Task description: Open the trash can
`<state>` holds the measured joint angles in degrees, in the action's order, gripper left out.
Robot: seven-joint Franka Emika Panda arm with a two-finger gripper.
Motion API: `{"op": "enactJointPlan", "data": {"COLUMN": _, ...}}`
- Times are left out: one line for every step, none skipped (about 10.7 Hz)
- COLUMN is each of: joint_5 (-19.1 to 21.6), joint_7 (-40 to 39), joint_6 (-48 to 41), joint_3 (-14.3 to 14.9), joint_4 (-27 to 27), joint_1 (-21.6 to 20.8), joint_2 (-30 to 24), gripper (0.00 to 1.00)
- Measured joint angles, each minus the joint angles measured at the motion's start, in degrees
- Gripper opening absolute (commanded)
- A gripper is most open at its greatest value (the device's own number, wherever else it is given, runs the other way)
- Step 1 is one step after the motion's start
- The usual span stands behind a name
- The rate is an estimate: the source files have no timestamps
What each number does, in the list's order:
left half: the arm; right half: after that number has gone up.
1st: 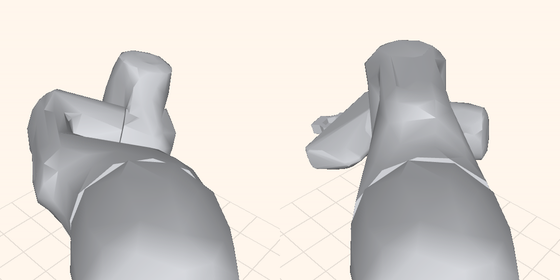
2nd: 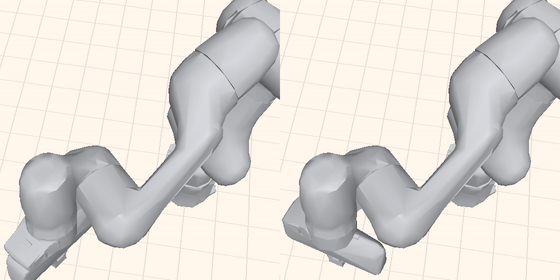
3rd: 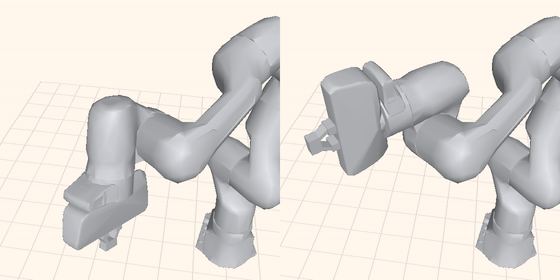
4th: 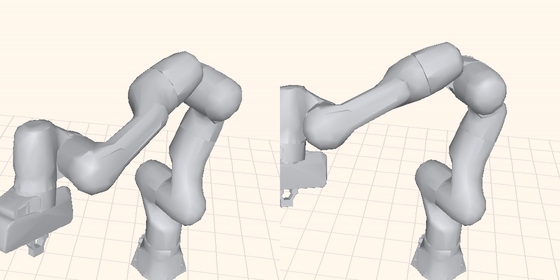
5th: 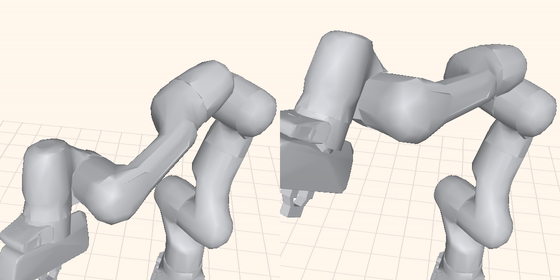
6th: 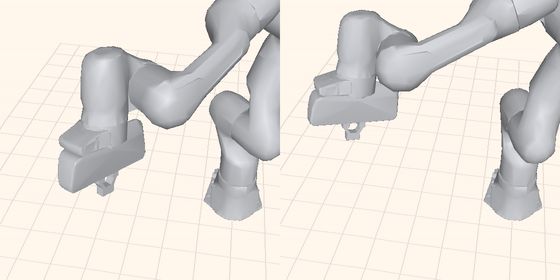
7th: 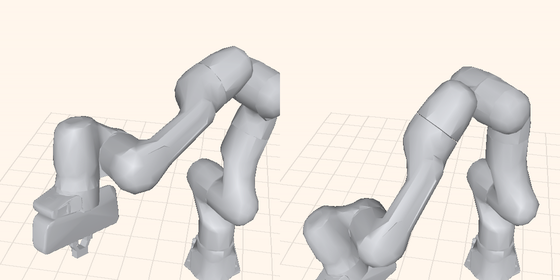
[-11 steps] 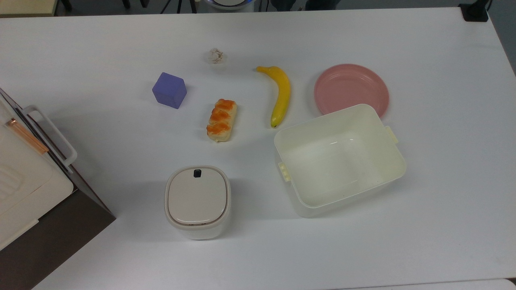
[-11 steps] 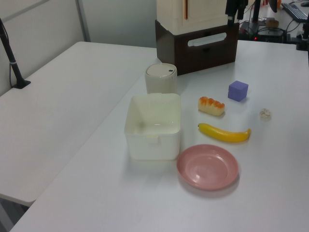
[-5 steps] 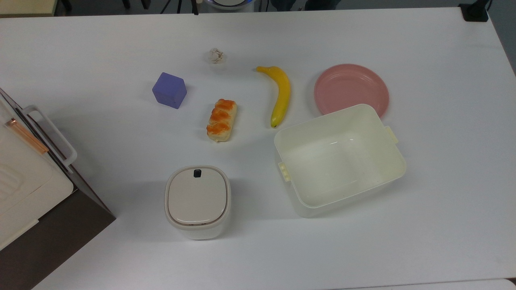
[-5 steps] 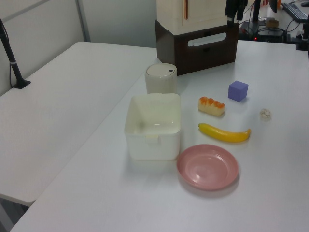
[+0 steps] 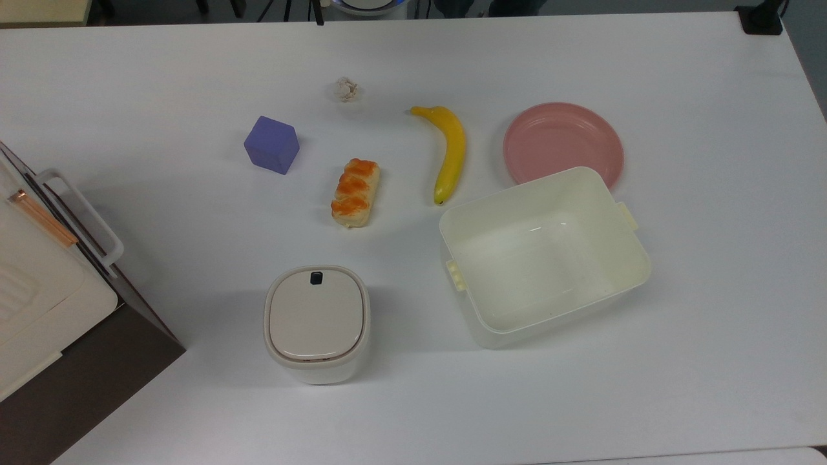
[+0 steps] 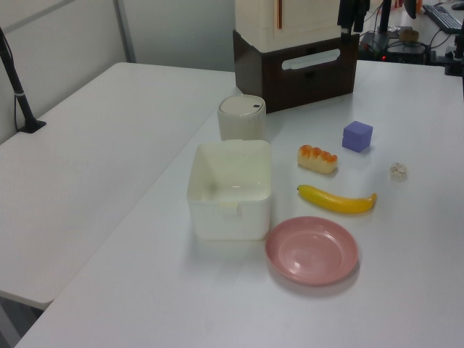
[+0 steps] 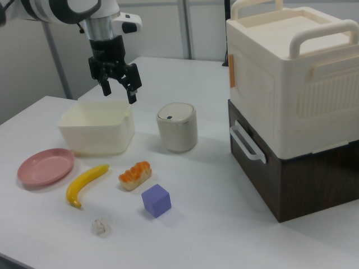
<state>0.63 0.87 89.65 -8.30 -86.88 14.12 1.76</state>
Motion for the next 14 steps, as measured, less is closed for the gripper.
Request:
{"op": "enactJointPlan", "data": {"joint_5": 0.0, "joint_7": -0.5, "joint_6": 0.0, "joint_3": 0.0, "joint_4": 0.0, "joint_1": 0.0, "joint_2": 0.1, "gripper": 1.00}}
{"op": "enactJointPlan", "data": {"joint_5": 0.0, "joint_7": -1.7, "joint_6": 0.0, "joint_3": 0.0, "joint_4": -0.1, "joint_1": 0.0, "joint_2": 0.1, "gripper": 0.98}}
{"op": "enactJointPlan", "data": {"joint_5": 0.0, "joint_7": -3.1, "joint_6": 0.0, "joint_3": 0.0, "joint_4": -0.2, "joint_1": 0.0, "joint_2": 0.2, "gripper": 0.84}}
{"op": "enactJointPlan", "data": {"joint_5": 0.0, "joint_7": -4.3, "joint_6": 0.0, "joint_3": 0.0, "joint_4": -0.2, "joint_1": 0.0, "joint_2": 0.2, "gripper": 0.52}}
{"op": "enactJointPlan", "data": {"joint_5": 0.0, "joint_7": -5.1, "joint_6": 0.0, "joint_3": 0.0, "joint_4": -0.3, "joint_1": -0.1, "joint_2": 0.3, "gripper": 0.03}}
{"op": "enactJointPlan", "data": {"joint_5": -0.7, "joint_7": -5.6, "joint_6": 0.1, "joint_3": 0.0, "joint_4": -0.3, "joint_1": -0.6, "joint_2": 0.7, "gripper": 0.00}}
{"op": "enactJointPlan", "data": {"joint_5": -2.2, "joint_7": -5.7, "joint_6": 0.6, "joint_3": 0.0, "joint_4": -0.3, "joint_1": -1.8, "joint_2": 1.4, "gripper": 0.00}}
{"op": "enactJointPlan", "data": {"joint_5": -3.5, "joint_7": -5.7, "joint_6": 1.2, "joint_3": -0.1, "joint_4": -0.3, "joint_1": -3.4, "joint_2": 2.3, "gripper": 0.00}}
{"op": "enactJointPlan", "data": {"joint_5": -4.8, "joint_7": -5.7, "joint_6": 1.5, "joint_3": -0.1, "joint_4": -0.3, "joint_1": -4.6, "joint_2": 3.0, "gripper": 0.00}}
{"op": "enactJointPlan", "data": {"joint_5": -5.7, "joint_7": -5.7, "joint_6": 2.7, "joint_3": -0.1, "joint_4": -0.2, "joint_1": -5.4, "joint_2": 3.7, "gripper": 0.00}}
{"op": "enactJointPlan", "data": {"joint_5": -6.9, "joint_7": -5.7, "joint_6": 5.7, "joint_3": -0.1, "joint_4": -0.3, "joint_1": -6.4, "joint_2": 5.0, "gripper": 0.00}}
{"op": "enactJointPlan", "data": {"joint_5": -8.1, "joint_7": -5.0, "joint_6": 9.7, "joint_3": -0.1, "joint_4": -0.3, "joint_1": -7.2, "joint_2": 6.7, "gripper": 0.00}}
{"op": "enactJointPlan", "data": {"joint_5": -9.3, "joint_7": -2.3, "joint_6": 14.1, "joint_3": -0.1, "joint_4": -0.4, "joint_1": -7.8, "joint_2": 8.7, "gripper": 0.00}}
{"op": "enactJointPlan", "data": {"joint_5": -10.4, "joint_7": 0.2, "joint_6": 17.9, "joint_3": -0.1, "joint_4": -0.3, "joint_1": -8.0, "joint_2": 10.7, "gripper": 0.00}}
